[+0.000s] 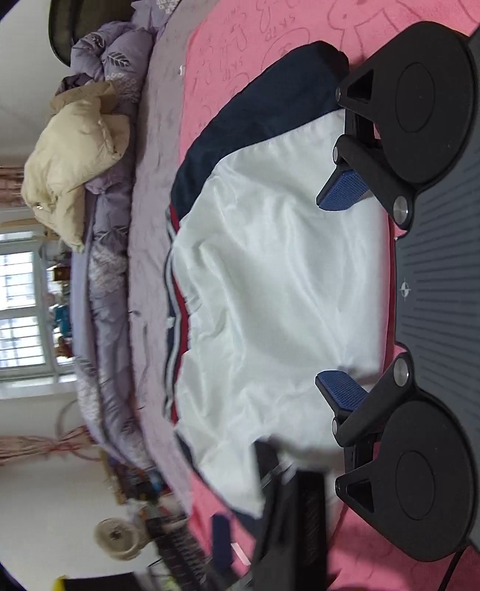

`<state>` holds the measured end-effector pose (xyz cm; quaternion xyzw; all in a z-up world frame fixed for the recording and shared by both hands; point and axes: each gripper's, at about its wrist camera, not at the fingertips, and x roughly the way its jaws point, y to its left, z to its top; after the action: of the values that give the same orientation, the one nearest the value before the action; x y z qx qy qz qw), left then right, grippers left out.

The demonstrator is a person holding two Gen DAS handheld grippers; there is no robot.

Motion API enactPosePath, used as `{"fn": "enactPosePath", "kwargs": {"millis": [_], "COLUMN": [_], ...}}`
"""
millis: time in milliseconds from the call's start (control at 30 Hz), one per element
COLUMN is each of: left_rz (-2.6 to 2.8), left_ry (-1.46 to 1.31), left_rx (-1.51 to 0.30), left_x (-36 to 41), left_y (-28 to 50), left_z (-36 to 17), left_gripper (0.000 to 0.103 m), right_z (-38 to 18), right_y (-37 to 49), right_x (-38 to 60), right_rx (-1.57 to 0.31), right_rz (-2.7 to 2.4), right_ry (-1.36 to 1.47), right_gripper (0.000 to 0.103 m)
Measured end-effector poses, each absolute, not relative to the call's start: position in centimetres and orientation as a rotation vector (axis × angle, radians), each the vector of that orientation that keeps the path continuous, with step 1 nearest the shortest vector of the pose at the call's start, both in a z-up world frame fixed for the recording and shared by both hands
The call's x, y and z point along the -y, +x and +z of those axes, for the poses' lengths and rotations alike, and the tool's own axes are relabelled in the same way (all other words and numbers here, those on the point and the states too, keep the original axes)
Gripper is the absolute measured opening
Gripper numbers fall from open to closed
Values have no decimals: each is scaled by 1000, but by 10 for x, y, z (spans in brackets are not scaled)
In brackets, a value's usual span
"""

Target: Fold clothes

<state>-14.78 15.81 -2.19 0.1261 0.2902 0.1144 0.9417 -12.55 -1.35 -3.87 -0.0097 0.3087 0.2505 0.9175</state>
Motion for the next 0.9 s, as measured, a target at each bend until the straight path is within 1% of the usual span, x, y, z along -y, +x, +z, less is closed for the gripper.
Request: {"fn": "enactPosePath", "kwargs": {"millis": [67, 133, 233, 300, 367, 467, 500, 600, 900], "left_rz": [242, 255, 215, 139, 94, 106, 127, 191, 251], "left_ry": [228, 182, 135, 143, 193, 232, 222, 183, 219], "left_rx": [-599, -617, -649, -660, -730, -795, -801, -817, -884], "left_x": [-161, -170, -177, -169, -162, -159, -163, -176, -205], "left_y": [-146, -142, -136, -135, -124, -107, -98, -68, 62], "left_z": [-21, -18, -18, -20, -29, -45, -47, -48, -55], "left_gripper": [98, 98, 97, 97, 97, 100, 103, 103, 103], "right_z": [-39, -47, -52, -54, -56, -59, -59, -60, -62], "right_y": [-127, -125, -131, -132, -132, -133, -133, -133, -135], "right_x": [12, 2, -2, 0, -1, -5, -6, -3, 0], "right_rx": [-634, -685, -675, -674, -671, -665, -664, -664, -662], "right_rz": [540, 518, 506, 512, 511, 502, 500, 504, 507], "right_ry": [4, -39, -72, -62, -68, -90, -94, -80, -59], "right_gripper": [96, 97, 98, 98, 99, 100, 100, 100, 100]}}
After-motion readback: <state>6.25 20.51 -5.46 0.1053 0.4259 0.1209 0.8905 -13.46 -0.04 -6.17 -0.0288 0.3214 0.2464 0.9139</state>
